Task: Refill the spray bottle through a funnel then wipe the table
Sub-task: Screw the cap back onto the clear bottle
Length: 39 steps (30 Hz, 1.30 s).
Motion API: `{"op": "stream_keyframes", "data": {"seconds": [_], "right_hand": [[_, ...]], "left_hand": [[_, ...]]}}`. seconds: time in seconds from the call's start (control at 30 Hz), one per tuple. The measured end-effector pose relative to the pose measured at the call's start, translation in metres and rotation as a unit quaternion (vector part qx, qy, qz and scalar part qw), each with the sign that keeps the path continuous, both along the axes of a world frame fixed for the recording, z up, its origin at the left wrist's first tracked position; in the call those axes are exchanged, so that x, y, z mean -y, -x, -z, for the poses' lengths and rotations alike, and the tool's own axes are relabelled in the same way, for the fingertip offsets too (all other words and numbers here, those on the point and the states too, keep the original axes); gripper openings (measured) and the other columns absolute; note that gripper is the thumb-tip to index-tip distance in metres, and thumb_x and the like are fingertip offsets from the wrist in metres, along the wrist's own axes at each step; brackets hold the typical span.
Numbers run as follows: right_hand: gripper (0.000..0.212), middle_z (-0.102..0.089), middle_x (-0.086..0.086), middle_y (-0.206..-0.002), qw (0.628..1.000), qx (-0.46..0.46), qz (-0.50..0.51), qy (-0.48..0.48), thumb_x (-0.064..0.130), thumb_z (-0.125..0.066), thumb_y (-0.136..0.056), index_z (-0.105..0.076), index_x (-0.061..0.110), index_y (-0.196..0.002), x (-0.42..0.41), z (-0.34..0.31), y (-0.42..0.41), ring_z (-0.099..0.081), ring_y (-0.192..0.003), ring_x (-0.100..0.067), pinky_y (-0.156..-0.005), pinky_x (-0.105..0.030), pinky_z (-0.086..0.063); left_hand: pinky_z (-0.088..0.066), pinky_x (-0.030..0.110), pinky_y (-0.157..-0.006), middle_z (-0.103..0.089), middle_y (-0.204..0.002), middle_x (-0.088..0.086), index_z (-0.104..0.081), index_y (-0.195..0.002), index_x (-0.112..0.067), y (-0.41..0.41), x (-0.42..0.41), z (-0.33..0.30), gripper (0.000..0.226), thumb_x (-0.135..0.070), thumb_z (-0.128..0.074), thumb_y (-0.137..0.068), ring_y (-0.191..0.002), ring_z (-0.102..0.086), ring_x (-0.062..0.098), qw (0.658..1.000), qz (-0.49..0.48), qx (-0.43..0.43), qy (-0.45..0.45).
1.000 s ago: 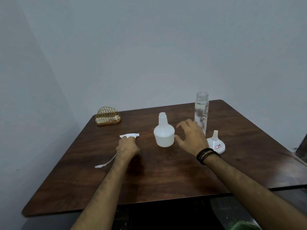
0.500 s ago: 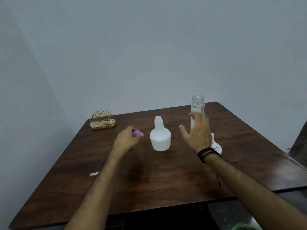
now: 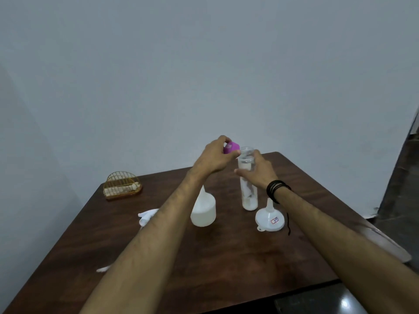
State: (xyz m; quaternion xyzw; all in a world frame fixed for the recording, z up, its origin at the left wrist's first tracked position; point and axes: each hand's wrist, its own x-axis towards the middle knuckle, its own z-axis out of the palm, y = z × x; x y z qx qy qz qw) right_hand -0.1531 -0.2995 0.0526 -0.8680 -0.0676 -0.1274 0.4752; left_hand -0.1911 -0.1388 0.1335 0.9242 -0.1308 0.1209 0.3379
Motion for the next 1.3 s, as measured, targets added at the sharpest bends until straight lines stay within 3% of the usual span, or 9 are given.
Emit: {"op": "stream_keyframes", "data": {"seconds": [0.17, 0.43, 0.73, 0.83, 0.93, 1.03, 1.13, 1.2, 1.3], "right_hand": [[0.06, -0.068, 0.0, -0.114, 0.999, 0.012, -0.03, 0.022, 0.041, -0.08, -0.072, -0.045, 0.025, -0.118, -0.002, 0.005, -0.002, -0.066, -0.096, -0.021, -0.084, -0.041, -0.057], [0.068, -0.068, 0.006, -0.112, 0.999, 0.007, -0.035, 0.011, 0.044, -0.082, -0.064, -0.051, 0.029, -0.123, 0.002, 0.008, -0.007, -0.065, -0.099, -0.016, -0.088, -0.039, -0.056], [0.059, -0.067, 0.006, -0.102, 0.999, 0.008, -0.031, 0.009, 0.041, -0.086, -0.068, -0.057, 0.023, -0.115, 0.005, 0.009, -0.008, -0.064, -0.097, -0.016, -0.087, -0.036, -0.055], [0.057, -0.066, 0.008, -0.102, 0.999, 0.008, -0.031, 0.005, 0.039, -0.086, -0.069, -0.057, 0.022, -0.115, 0.004, 0.008, -0.006, -0.063, -0.096, -0.014, -0.086, -0.032, -0.052], [0.06, -0.065, 0.006, -0.108, 1.0, 0.006, -0.023, -0.003, 0.039, -0.085, -0.07, -0.056, 0.022, -0.12, 0.006, 0.007, -0.003, -0.061, -0.101, -0.015, -0.086, -0.031, -0.05], [0.064, -0.066, 0.004, -0.112, 1.0, 0.0, -0.021, -0.006, 0.037, -0.085, -0.071, -0.055, 0.02, -0.125, 0.007, 0.007, -0.004, -0.062, -0.103, -0.015, -0.088, -0.031, -0.051], [0.063, -0.066, 0.004, -0.109, 1.0, -0.002, -0.019, -0.003, 0.038, -0.086, -0.07, -0.055, 0.022, -0.122, 0.009, 0.006, -0.004, -0.062, -0.1, -0.015, -0.082, -0.028, -0.049], [0.061, -0.063, 0.006, -0.106, 1.0, -0.002, -0.018, 0.005, 0.039, -0.085, -0.07, -0.055, 0.022, -0.12, 0.009, 0.005, -0.004, -0.061, -0.099, -0.015, -0.081, -0.028, -0.048], [0.066, -0.062, 0.006, -0.109, 1.0, 0.005, -0.019, 0.003, 0.038, -0.085, -0.071, -0.054, 0.022, -0.127, 0.006, 0.005, -0.003, -0.061, -0.102, -0.016, -0.086, -0.031, -0.05]], "left_hand": [[-0.044, 0.025, -0.078, -0.061, -0.115, 0.003, -0.055, -0.129, -0.013, -0.024, 0.018, -0.004, 0.051, -0.044, -0.067, -0.091, -0.094, -0.056, 0.017, 0.997, 0.026, -0.006, -0.073], [-0.05, 0.039, -0.093, -0.064, -0.123, 0.006, -0.061, -0.126, -0.016, -0.052, 0.036, -0.018, 0.05, -0.051, -0.063, -0.091, -0.106, -0.059, 0.022, 0.965, 0.018, -0.048, -0.258], [-0.056, 0.045, -0.092, -0.065, -0.121, 0.002, -0.068, -0.117, -0.026, -0.057, 0.035, -0.045, 0.047, -0.001, -0.077, -0.079, -0.112, -0.061, 0.025, 0.949, 0.13, -0.105, -0.267], [-0.057, 0.024, -0.083, -0.064, -0.128, 0.0, -0.066, -0.124, -0.019, -0.054, 0.035, -0.047, 0.055, 0.009, -0.07, -0.078, -0.118, -0.058, 0.02, 0.943, 0.183, -0.127, -0.248], [-0.048, 0.021, -0.088, -0.049, -0.143, -0.002, -0.047, -0.142, -0.022, -0.05, 0.039, -0.046, 0.07, -0.019, -0.08, -0.081, -0.127, -0.047, 0.015, 0.966, 0.146, -0.113, -0.18], [-0.055, 0.038, -0.088, -0.065, -0.115, 0.001, -0.063, -0.121, -0.014, -0.05, 0.046, -0.042, 0.074, -0.07, -0.071, -0.073, -0.103, -0.063, 0.021, 0.956, -0.04, -0.053, -0.285], [-0.057, 0.039, -0.088, -0.07, -0.116, 0.004, -0.069, -0.116, -0.019, -0.054, 0.047, -0.044, 0.034, -0.032, -0.073, -0.086, -0.102, -0.065, 0.022, 0.95, 0.053, -0.073, -0.298], [-0.054, 0.037, -0.095, -0.064, -0.13, 0.001, -0.067, -0.124, -0.023, -0.049, 0.045, -0.049, 0.047, -0.004, -0.069, -0.082, -0.119, -0.059, 0.018, 0.95, 0.168, -0.125, -0.233], [-0.046, 0.035, -0.101, -0.048, -0.148, -0.001, -0.051, -0.141, -0.029, -0.042, 0.053, -0.05, 0.07, -0.034, -0.081, -0.079, -0.135, -0.045, 0.018, 0.971, 0.132, -0.099, -0.176]]}}
